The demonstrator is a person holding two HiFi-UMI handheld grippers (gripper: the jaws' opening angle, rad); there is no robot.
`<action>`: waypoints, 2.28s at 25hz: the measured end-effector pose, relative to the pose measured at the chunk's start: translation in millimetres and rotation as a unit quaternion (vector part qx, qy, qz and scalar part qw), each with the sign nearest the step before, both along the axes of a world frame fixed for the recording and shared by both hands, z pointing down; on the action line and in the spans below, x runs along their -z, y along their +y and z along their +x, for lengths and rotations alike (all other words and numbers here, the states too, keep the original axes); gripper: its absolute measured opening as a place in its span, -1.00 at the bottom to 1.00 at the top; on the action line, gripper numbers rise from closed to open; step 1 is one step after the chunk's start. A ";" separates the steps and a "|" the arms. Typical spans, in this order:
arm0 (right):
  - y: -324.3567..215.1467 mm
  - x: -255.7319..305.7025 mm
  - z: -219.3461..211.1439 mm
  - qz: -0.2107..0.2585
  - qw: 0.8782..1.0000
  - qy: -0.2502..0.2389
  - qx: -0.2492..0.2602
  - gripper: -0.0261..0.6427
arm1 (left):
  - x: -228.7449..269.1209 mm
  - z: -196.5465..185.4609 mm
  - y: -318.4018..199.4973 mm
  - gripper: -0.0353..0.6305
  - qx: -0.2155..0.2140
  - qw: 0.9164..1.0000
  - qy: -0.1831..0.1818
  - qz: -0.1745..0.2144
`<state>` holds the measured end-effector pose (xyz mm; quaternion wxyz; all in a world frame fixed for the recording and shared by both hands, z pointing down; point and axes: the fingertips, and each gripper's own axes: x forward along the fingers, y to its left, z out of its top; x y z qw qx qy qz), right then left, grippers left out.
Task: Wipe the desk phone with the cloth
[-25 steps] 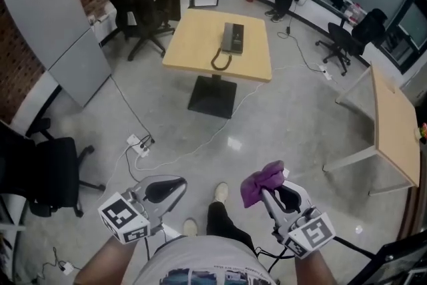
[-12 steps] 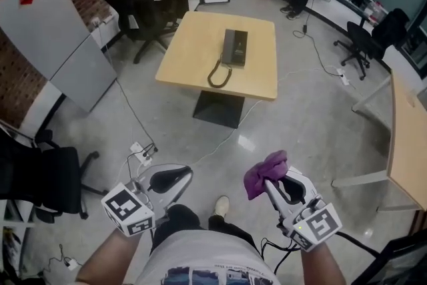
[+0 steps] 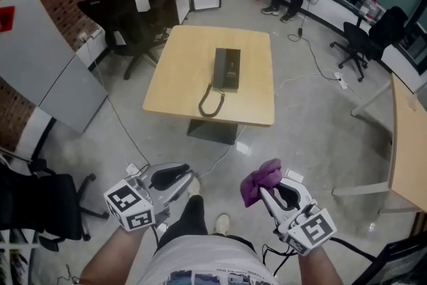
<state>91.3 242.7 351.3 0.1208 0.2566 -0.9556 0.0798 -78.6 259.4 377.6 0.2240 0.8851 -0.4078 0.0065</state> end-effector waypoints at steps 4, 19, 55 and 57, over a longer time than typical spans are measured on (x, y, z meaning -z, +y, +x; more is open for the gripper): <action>-38.3 0.7 -17.7 -0.001 1.000 0.010 -0.020 -0.65 | -11.9 -15.4 -51.4 -0.66 -0.030 0.999 0.015 -0.013; -147.5 -12.3 -71.2 -0.016 0.998 0.036 -0.043 -0.65 | -94.9 -65.4 -243.8 -0.37 -0.086 0.986 0.081 -0.120; -303.8 -60.4 -24.7 -0.120 0.991 0.058 0.018 -0.65 | -223.5 -18.1 -432.5 -0.32 -0.150 0.915 0.192 -0.322; -307.2 -59.3 -24.0 -0.114 0.992 0.055 0.017 -0.65 | -223.9 -19.4 -430.1 -0.32 -0.131 0.920 0.191 -0.315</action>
